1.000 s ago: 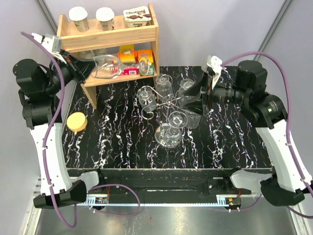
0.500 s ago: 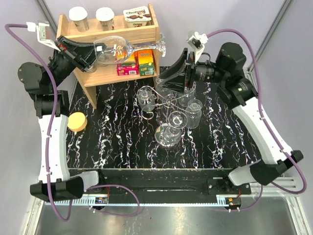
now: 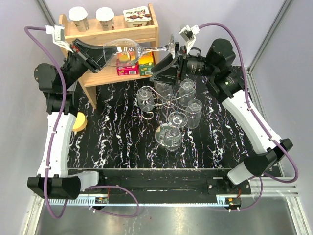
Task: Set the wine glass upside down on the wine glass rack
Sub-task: Turn the wine glass upside down at the wine rack.
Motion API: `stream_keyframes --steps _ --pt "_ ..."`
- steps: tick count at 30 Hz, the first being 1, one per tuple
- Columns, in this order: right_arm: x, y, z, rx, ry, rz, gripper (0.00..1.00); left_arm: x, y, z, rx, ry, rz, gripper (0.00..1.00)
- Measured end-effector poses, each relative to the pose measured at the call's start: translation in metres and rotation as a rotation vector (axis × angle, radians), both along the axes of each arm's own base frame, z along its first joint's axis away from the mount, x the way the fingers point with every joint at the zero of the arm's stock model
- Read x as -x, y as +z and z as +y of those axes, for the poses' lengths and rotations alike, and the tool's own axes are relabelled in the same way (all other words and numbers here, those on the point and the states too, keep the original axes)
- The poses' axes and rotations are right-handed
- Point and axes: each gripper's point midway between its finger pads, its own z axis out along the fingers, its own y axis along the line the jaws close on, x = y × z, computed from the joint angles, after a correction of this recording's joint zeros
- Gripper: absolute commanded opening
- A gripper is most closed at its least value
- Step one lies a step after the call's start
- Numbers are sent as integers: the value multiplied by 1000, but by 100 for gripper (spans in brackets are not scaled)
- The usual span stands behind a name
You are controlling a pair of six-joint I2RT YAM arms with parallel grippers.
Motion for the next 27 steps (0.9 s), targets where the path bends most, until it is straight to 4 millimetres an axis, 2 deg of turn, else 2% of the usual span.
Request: stream_keyframes --steps 11,21,27 --pt "-8 7 -6 15 -67 -8 67 -5 -23 -11 32 -10 34 0" --pt "-12 26 -12 8 -121 -95 69 -4 -57 -33 132 -121 133 0" --pt "-25 26 -7 9 -145 -115 69 -8 -78 -42 192 -162 191 0"
